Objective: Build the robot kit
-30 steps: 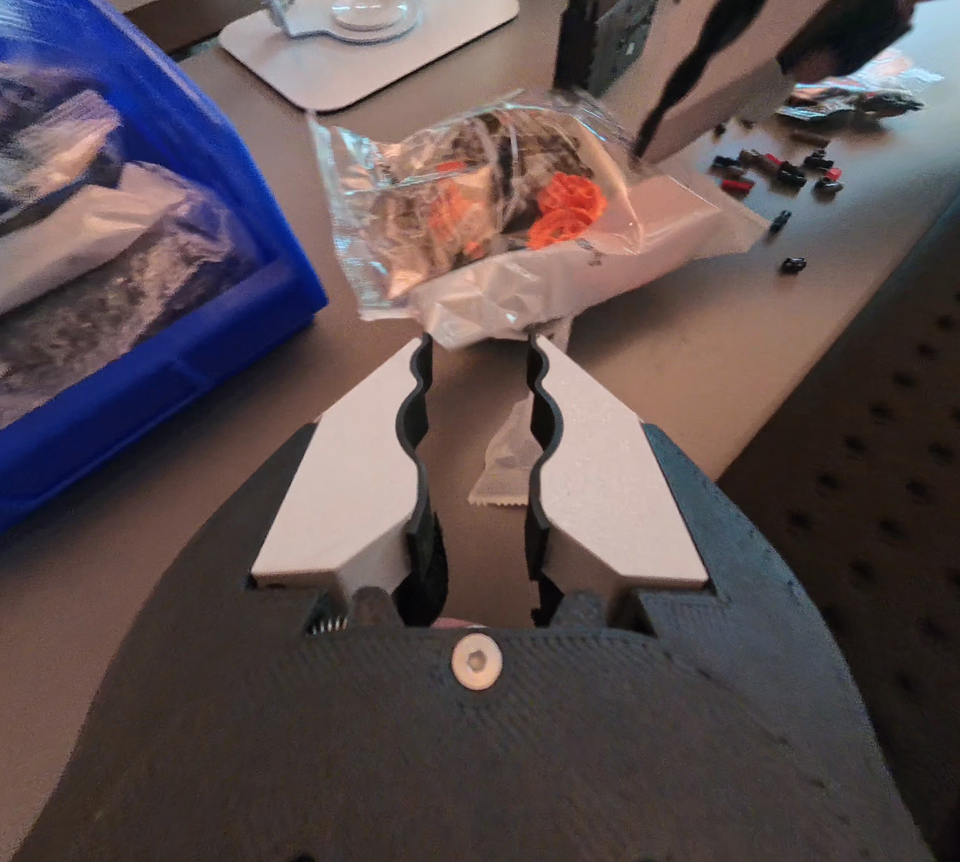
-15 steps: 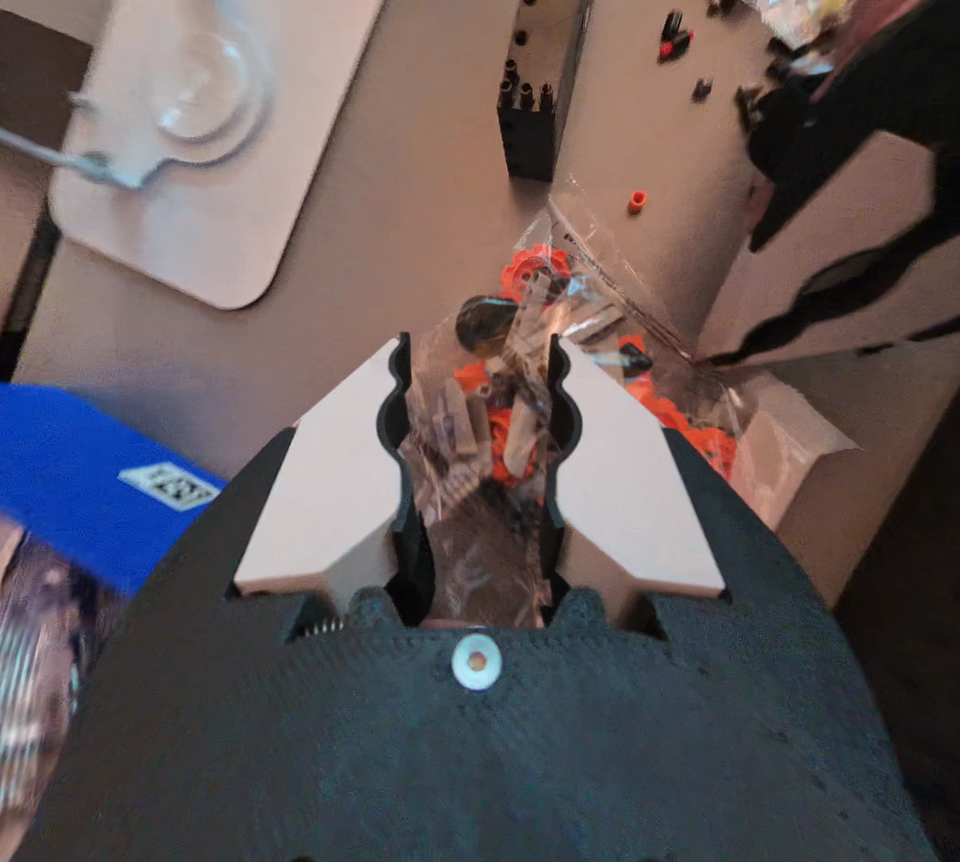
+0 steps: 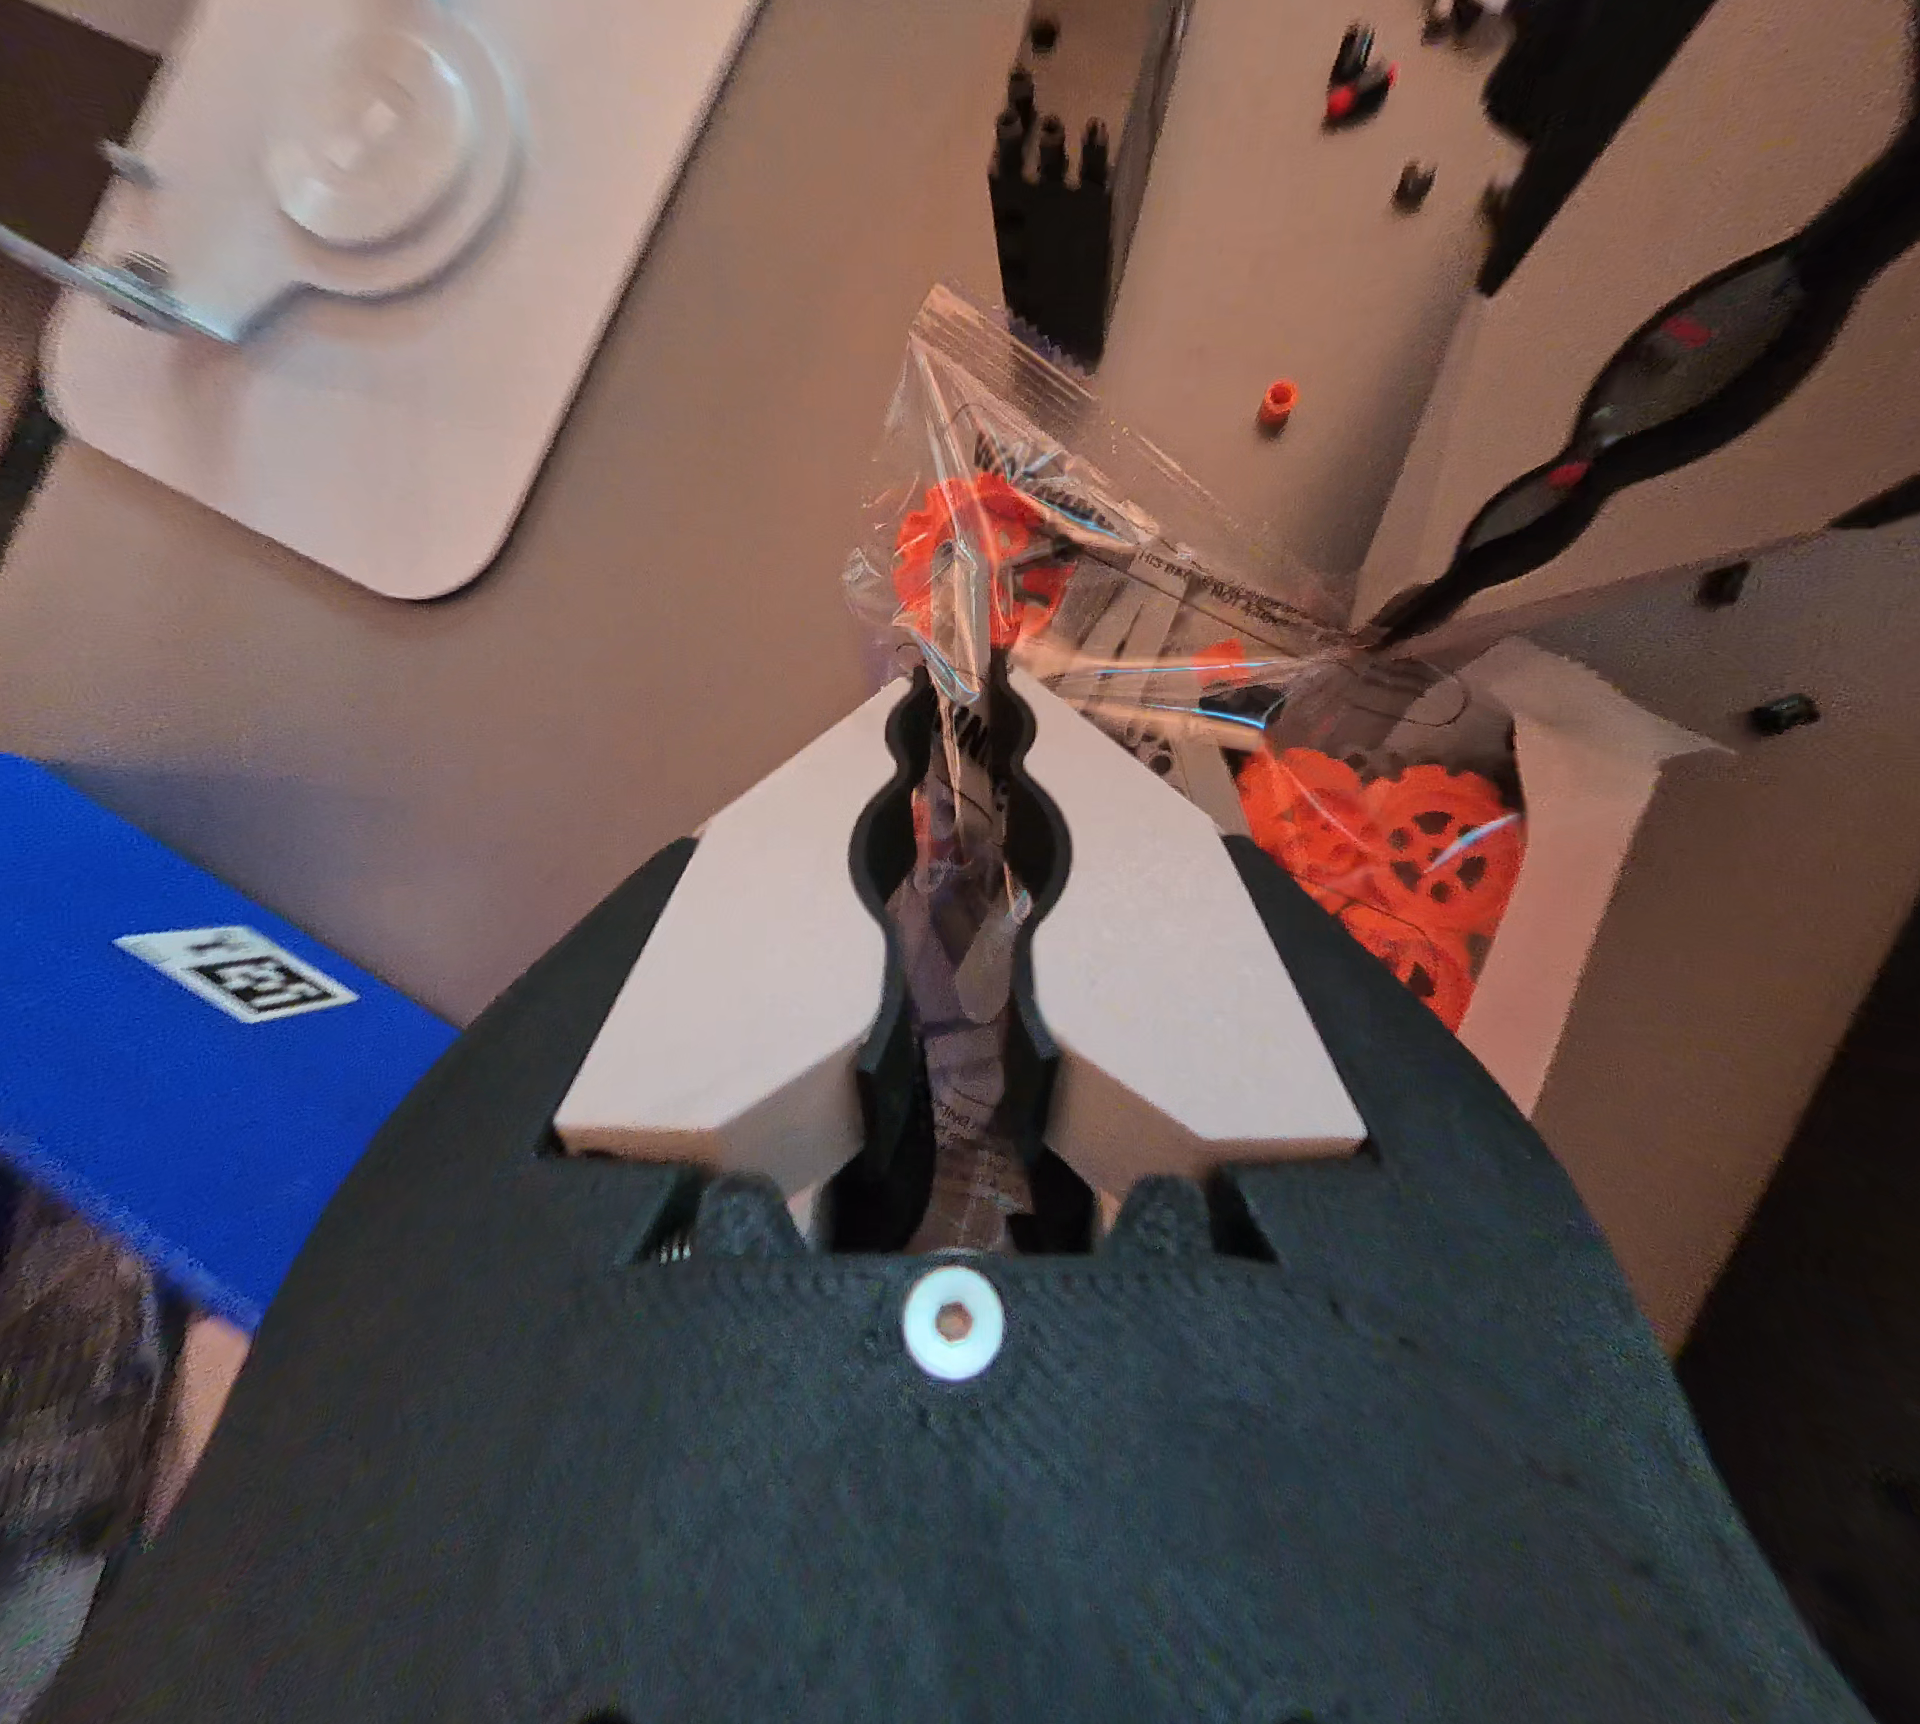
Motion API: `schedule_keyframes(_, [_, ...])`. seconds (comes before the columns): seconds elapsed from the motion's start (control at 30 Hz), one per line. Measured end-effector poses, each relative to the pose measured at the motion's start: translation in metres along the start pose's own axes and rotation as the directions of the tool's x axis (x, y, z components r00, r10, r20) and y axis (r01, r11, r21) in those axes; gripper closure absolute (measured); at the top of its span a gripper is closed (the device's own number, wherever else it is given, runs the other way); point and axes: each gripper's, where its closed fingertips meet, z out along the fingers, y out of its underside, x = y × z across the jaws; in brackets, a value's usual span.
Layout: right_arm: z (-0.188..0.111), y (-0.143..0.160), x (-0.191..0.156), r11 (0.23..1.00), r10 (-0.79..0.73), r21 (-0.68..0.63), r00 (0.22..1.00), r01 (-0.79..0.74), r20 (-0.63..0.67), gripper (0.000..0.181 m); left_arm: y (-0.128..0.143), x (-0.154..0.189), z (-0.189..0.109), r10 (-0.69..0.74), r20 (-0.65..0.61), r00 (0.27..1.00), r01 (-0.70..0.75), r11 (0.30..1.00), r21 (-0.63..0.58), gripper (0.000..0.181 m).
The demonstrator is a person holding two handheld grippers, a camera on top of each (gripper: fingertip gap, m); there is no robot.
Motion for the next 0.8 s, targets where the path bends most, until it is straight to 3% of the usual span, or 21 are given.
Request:
schedule_keyframes(0.33, [-0.026,-0.037,0.021,0.995,0.021,0.1,0.997,-0.013,-0.072,0.181,-0.027,-0.013,-0.067,-0.101,0.107,0.989,0.06,0.942,0.33,0.173])
schedule_keyframes(0.57, [-0.047,-0.069,0.026,0.99,-0.009,0.138,0.996,0.021,-0.084,0.181,-0.024,-0.026,-0.086,-0.129,0.167,0.977,0.061,0.932,0.358,0.175])
schedule_keyframes(0.8, [-0.047,-0.082,0.036,0.993,-0.04,0.108,0.995,0.049,-0.088,0.181,-0.024,-0.035,-0.094,-0.168,0.181,0.969,0.084,0.912,0.401,0.176])
